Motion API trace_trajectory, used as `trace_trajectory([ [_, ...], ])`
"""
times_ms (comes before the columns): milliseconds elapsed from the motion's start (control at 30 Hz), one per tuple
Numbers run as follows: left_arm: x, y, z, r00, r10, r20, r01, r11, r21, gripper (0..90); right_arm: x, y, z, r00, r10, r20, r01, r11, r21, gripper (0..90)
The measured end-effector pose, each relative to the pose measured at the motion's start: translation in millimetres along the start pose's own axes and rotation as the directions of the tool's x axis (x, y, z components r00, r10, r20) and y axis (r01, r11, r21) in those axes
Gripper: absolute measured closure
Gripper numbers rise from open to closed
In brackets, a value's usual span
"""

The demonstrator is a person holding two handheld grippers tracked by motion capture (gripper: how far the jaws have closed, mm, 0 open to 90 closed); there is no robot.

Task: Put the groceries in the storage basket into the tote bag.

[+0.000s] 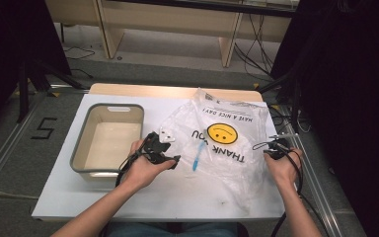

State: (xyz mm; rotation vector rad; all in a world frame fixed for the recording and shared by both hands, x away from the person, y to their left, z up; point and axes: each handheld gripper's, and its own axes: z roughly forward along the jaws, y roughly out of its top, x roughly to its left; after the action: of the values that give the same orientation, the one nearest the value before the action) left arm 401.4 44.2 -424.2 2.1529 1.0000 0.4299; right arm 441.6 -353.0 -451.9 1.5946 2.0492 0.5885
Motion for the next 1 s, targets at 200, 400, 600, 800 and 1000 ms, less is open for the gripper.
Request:
trace_trajectory([
  [200,0.5,-2.4,4.3,1.0000,-0.001,0.007,0.001,0.9999,0.014,40.5,0.0,1.7,3.6,0.9995,-0.015,0.026,0.016,0.998,-0.053,75.3],
  [400,3.7,-4.3,9.5,0.9999,0.000,-0.013,0.000,0.9996,0.029,44.9,6.6,1.6,-26.0,1.0000,0.000,-0.004,-0.001,0.989,-0.149,56.1],
  [600,5.8,-6.3,14.5,0.9997,-0.006,-0.025,0.007,0.9989,0.046,47.2,34.2,-3.9,-62.2,0.9845,-0.053,-0.167,0.013,0.973,-0.229,46.3],
  [800,6.8,-7.3,13.5,0.9996,-0.007,-0.028,0.008,0.9991,0.041,48.5,69.0,-24.3,-66.6,0.9436,-0.131,-0.304,0.089,0.985,-0.148,38.4],
  [1000,7.7,-7.3,11.7,0.9995,-0.012,-0.029,0.013,0.9993,0.036,48.6,81.7,-44.7,-56.5,0.9350,-0.230,-0.270,0.241,0.970,0.011,49.5],
])
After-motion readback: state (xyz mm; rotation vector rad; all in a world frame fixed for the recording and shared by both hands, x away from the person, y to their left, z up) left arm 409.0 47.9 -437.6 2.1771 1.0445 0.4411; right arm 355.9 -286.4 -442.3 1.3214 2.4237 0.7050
